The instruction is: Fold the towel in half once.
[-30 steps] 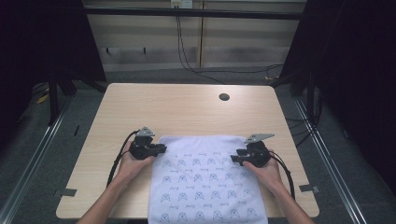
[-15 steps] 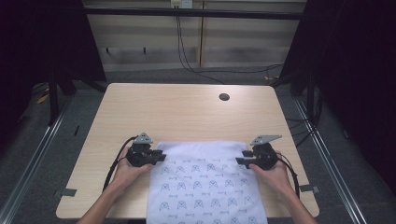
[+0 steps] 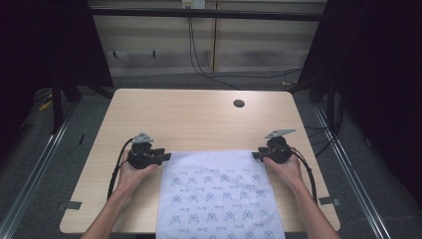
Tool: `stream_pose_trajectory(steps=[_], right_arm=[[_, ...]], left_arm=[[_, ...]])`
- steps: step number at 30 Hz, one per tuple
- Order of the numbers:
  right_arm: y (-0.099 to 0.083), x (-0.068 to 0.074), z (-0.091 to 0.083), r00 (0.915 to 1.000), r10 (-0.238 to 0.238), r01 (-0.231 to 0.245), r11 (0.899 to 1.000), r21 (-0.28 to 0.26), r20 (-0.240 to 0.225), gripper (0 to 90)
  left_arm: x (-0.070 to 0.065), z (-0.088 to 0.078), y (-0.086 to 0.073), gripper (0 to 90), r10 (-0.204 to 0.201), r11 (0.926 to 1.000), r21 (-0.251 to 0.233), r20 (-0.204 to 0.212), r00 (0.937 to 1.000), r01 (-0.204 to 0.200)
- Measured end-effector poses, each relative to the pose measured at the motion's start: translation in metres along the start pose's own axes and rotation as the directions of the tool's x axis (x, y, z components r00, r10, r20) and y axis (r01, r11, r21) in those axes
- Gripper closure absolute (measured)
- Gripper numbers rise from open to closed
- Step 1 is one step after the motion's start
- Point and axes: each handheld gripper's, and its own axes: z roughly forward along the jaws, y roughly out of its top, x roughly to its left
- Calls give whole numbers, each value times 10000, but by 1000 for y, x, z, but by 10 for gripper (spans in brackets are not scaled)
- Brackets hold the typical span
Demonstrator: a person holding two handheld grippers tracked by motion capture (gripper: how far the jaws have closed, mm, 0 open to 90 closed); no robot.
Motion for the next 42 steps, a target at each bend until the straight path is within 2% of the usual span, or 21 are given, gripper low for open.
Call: stream_pose_trajectory(steps=[2,3,4,7,10,12,13,15,17,20,22,26,27,29,31,36,39,42], right_arm=[[0,2,0,9997,-74,76,10000,59,-233,786],[0,3,-1,9989,-51,57,9999,116,-472,816],[-1,4,-1,9988,-26,33,9999,148,-485,834],[-2,3,-3,9974,169,-162,9998,101,-694,851],[-1,1,-7,9960,297,-313,9994,-174,-848,854],[-1,0,-10,9958,366,-392,9988,-295,-843,854],[0,0,-11,9961,362,-389,9987,-329,-807,853],[0,-1,-12,9960,315,-348,9986,-390,-832,852],[0,0,-13,9957,346,-384,9983,-431,-862,852],[0,1,-13,9943,340,-390,9981,-483,-1013,852],[1,1,-16,9927,370,-437,9975,-564,-1145,854],[6,0,-24,9862,488,-632,9942,-876,-1582,858],[8,0,-26,9832,500,-687,9924,-1020,-1753,859],[15,1,-33,9780,539,-818,9878,-1326,-2016,859],[18,1,-35,9778,474,-773,9870,-1412,-2040,860],[47,3,-52,9816,56,-416,9819,-1848,-1911,860],[62,2,-60,9829,-85,-312,9768,-2117,-1839,860],[76,-1,-67,9860,-121,-274,9721,-2328,-1662,860]], left_arm=[[2,-1,-1,585,14,9999,159,-6,10000,-14],[3,-1,-2,572,-2,9996,281,45,10000,0],[4,-2,-2,567,12,9995,327,-17,10000,-11],[6,2,-4,548,-76,9991,427,39,10000,74],[4,8,-5,540,60,9981,610,251,9997,-75],[1,14,-6,547,150,9966,809,176,9997,-164],[0,15,-6,565,418,9950,902,172,9990,-432],[-3,16,-5,621,414,9941,993,259,9988,-438],[-6,18,-4,665,574,9922,1091,343,9978,-608],[-8,20,-3,822,505,9913,1183,664,9965,-582],[-7,17,-2,859,519,9919,1111,826,9952,-609],[-4,1,7,863,196,9991,344,1302,9913,-243],[-3,-3,9,863,204,9996,185,1494,9886,-234],[-2,-9,13,860,269,9996,27,1562,9874,-277],[-1,-14,19,860,349,9994,-51,1420,9892,-345],[2,-26,34,864,529,9981,-388,1193,9915,-486],[7,-36,43,864,413,9950,-948,1186,9921,-301],[13,-45,55,864,282,9915,-1292,1053,9940,-144]])
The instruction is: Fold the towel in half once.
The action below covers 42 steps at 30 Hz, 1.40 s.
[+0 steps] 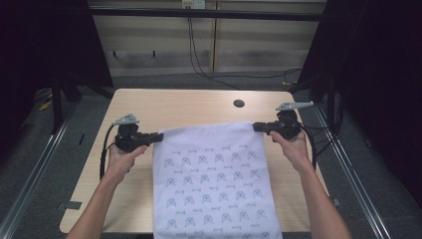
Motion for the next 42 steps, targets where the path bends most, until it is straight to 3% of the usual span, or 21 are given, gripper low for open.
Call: stream_pose_trajectory(steps=[3,5,10,13,16,19,20,22,25,27,31,34,37,39,42], right_arm=[[14,-4,-1,9999,-20,23,9998,-188,139,860],[23,-5,-2,9998,-139,144,9993,-338,155,860],[51,-7,-13,9984,-454,485,9946,-918,347,867],[69,-8,-20,9959,-652,711,9928,-962,632,869],[84,-12,-26,9934,-580,685,9919,-1067,986,869],[99,-13,-36,9955,-365,504,9854,-1628,875,871],[101,-12,-39,9958,-348,496,9822,-1812,842,871],[97,-9,-41,9968,-387,520,9790,-1970,706,871],[81,-5,-42,9969,-492,587,9849,-1627,617,871],[69,-1,-45,9970,-713,745,9901,-1188,305,870],[49,11,-58,9942,-1077,1076,9922,-630,19,871],[24,23,-64,9914,-1294,1290,9915,-190,-212,870],[-7,39,-65,9882,-1472,1489,9880,399,-413,871],[-27,49,-65,9855,-1639,1675,9813,950,-440,870],[-56,58,-69,9877,-1411,1485,9814,1221,-673,870]], left_arm=[[1,-12,23,864,194,9985,-515,-135,9997,-200],[1,-16,34,864,415,9975,-565,-365,9985,-435],[4,-16,60,864,485,9957,-761,-642,9968,-534],[3,-16,79,865,552,9922,-1074,-776,9955,-634],[0,-17,101,865,745,9882,-1259,-1006,9921,-870],[-9,-18,115,865,830,9834,-1510,-1167,9897,-1003],[-13,-19,114,865,885,9803,-1682,-975,9913,-1040],[-20,-20,109,865,1066,9777,-1729,-795,9911,-1190],[-27,-21,92,865,1367,9806,-1334,-603,9888,-1437],[-32,-23,78,865,1593,9783,-1209,-798,9840,-1682],[-36,-26,44,866,1469,9860,-752,-283,9887,-1487],[-43,-32,17,866,1130,9907,-767,99,9935,-1120],[-56,-30,-14,866,1315,9912,118,138,9912,-1316],[-60,-30,-34,865,989,9945,292,468,9940,-1003],[-68,-34,-54,865,536,9980,287,880,9947,-563]])
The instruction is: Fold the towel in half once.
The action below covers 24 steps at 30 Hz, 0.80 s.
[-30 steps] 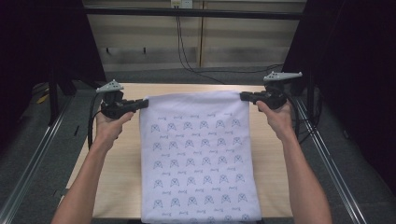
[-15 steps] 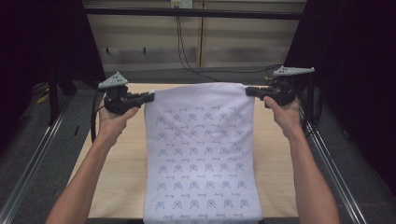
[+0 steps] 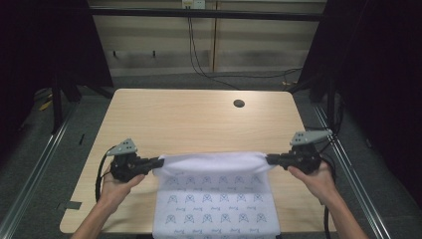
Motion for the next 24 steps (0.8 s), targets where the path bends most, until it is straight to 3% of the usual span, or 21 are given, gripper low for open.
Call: stream_pose_trajectory(steps=[6,8,11,13,16,17,19,20,22,24], right_arm=[[-42,30,-13,9980,351,-355,9993,-77,-517,870],[-59,35,-12,9954,638,-632,9979,113,-721,870],[-84,41,2,9915,1017,-970,9935,603,-806,870],[-98,44,13,9882,1290,-1201,9872,1050,-824,870],[-106,49,21,9916,1176,-1069,9794,1711,-534,870],[-106,49,21,9916,1191,-1089,9793,1709,-506,870],[-107,48,25,9919,1205,-1110,9754,1903,-393,870],[-107,49,29,9928,1147,-1048,9707,2164,-337,870],[-105,50,32,9933,1113,-1019,9706,2183,-311,870],[-104,49,33,9942,1044,-957,9703,2223,-274,870]], left_arm=[[-40,-22,-19,865,623,9978,197,303,9976,-629],[-44,-18,-34,865,136,9980,613,557,9984,-170],[-52,-4,-55,864,223,9865,1606,592,9980,-315],[-56,5,-63,860,318,9733,2261,420,9986,-405],[-56,7,-68,860,245,9673,2514,427,9988,-344],[-53,8,-70,861,243,9652,2597,314,9992,-317],[-49,11,-75,861,-52,9542,2992,387,9992,-66],[-48,14,-78,861,-2,9497,3129,389,9992,-120],[-48,14,-77,863,97,9495,3132,296,9995,-185],[-43,15,-77,865,-167,9522,3054,320,9993,61]])
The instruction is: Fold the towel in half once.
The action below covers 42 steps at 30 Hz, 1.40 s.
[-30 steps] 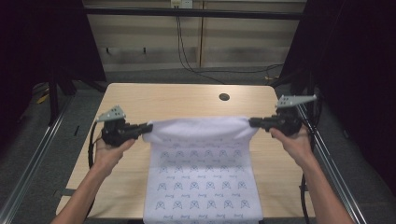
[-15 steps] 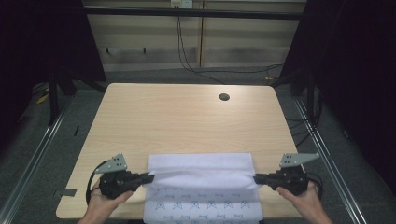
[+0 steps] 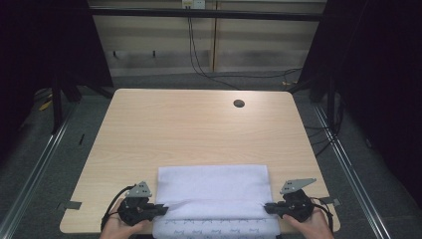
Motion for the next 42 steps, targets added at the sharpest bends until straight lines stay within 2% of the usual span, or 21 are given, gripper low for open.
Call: stream_pose_trajectory(steps=[2,3,5,7,9,11,13,15,17,19,20,21,24,26,28,29,31,32,33,37,42], right_arm=[[0,-1,0,9999,139,-139,9999,-23,-78,871],[1,-2,1,9998,164,-165,9998,-76,-109,871],[5,0,4,9999,-78,80,9999,-98,138,870],[9,0,8,9997,-101,104,9998,-148,218,871],[14,-2,12,9997,-131,134,9998,-159,221,871],[20,-4,16,9994,-145,151,9997,-178,321,872],[30,-7,22,9990,-208,211,9997,-80,397,871],[38,-9,27,9973,-489,492,9988,-47,542,872],[47,-14,32,9968,-438,443,9990,-53,671,872],[56,-22,37,9962,-345,351,9994,-59,796,872],[59,-24,39,9959,-296,306,9995,-100,860,872],[63,-29,41,9957,-282,299,9994,-184,888,872],[77,-44,48,9943,-32,53,9998,-192,1063,873],[88,-55,53,9915,-40,71,9997,-234,1300,872],[98,-66,58,9894,191,-153,9995,-276,1441,873],[103,-72,60,9890,337,-295,9991,-318,1441,873],[111,-84,64,9875,447,-392,9985,-391,1509,872],[115,-89,65,9874,371,-324,9989,-327,1537,872],[119,-94,67,9855,418,-375,9989,-291,1645,872],[131,-112,74,9845,822,-743,9956,-565,1548,871],[146,-126,82,9735,1012,-870,9932,-773,2051,871]], left_arm=[[6,1,2,868,31,10000,-59,92,10000,-31],[9,1,4,869,140,9999,-72,-64,9999,-140],[14,3,10,871,239,9997,-88,-468,9986,-244],[24,5,14,872,158,9995,-244,-700,9974,-175],[38,6,18,872,-128,9990,-439,-542,9984,104],[51,8,24,872,-246,9982,-565,-683,9974,207],[58,10,30,872,-243,9979,-616,-928,9954,186],[65,13,37,872,-125,9978,-656,-1351,9908,37],[76,16,45,872,-185,9975,-705,-1533,9880,77],[86,18,50,872,-367,9962,-834,-1596,9865,236],[90,20,52,872,-383,9954,-934,-1753,9838,221],[95,20,56,872,-355,9957,-910,-1770,9836,196],[106,24,64,872,-369,9950,-987,-2056,9779,167],[111,26,69,872,-298,9951,-982,-2328,9721,70],[118,28,74,871,-279,9955,-947,-2341,9718,58],[121,29,75,871,-346,9944,-1053,-2448,9690,89],[126,31,79,871,-275,9945,-1043,-2490,9681,14],[129,32,82,871,-241,9946,-1041,-2601,9653,-32],[132,34,84,871,-370,9933,-1154,-2663,9632,62],[146,41,98,870,-512,9928,-1182,-2920,9550,170],[159,47,109,870,-738,9900,-1370,-3105,9477,322]])
